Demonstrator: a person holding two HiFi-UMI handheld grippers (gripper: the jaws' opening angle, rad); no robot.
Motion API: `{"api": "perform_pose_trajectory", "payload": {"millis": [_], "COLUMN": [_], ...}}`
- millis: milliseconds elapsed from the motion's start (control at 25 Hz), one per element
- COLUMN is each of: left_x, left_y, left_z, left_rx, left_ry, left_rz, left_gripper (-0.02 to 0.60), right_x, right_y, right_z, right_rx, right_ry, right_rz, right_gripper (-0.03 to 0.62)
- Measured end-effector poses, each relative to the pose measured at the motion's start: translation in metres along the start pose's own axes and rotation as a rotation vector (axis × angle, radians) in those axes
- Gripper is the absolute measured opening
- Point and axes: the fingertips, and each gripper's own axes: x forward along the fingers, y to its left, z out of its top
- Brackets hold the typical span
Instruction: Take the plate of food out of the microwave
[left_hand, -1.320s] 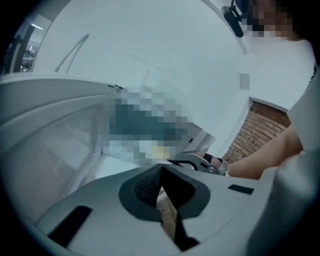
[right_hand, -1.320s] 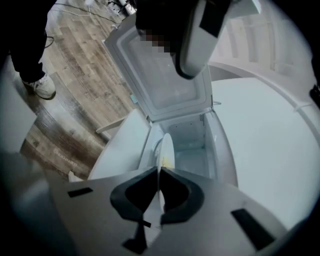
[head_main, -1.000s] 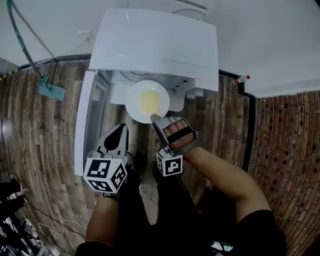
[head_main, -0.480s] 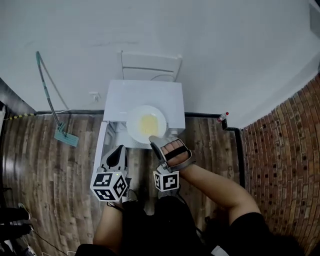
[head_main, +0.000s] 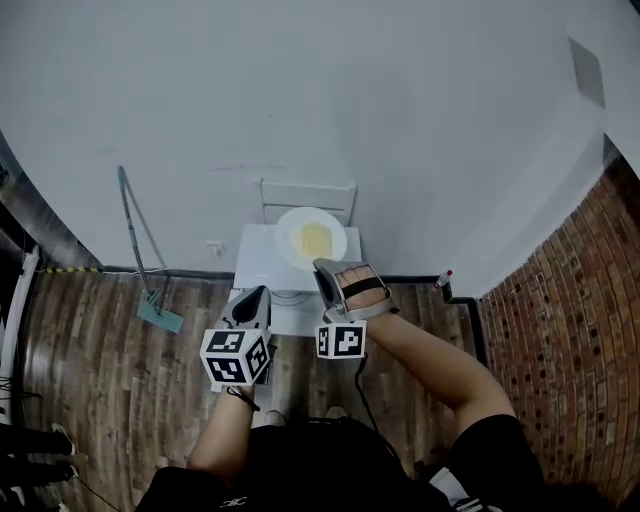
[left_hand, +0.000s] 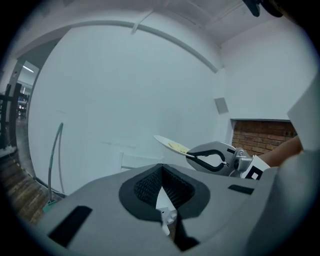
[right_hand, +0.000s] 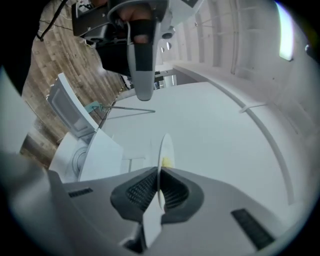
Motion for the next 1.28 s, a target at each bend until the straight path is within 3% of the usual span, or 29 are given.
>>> {"api": "perform_pose_trajectory", "payload": {"millis": [320,880,1280], "left_x": [0.012,0.021,0.024], "left_y": [-0.021,-0.015,-0.005], "left_z": [0.048,0.053,0.054], "left_rx": [0.057,0.105,0.215], "left_ry": [-0.070,-0.074,-0.116], "left_rz": [-0.042,-0.073,0.001], "left_gripper": [-0.008,-0.008,-0.008], "right_x": [0.014,0.032,0.032], "right_y": [-0.049,-0.058,-0.052], "right_z": [0.004,0.005,-0.001], "right_rx": [0.001,0.011,0.004], "right_ry": [-0.014,0.025,0.062], "right_rz": [-0.021,-0.016,-0.003], "right_gripper": [0.023,0.023,0.023]}}
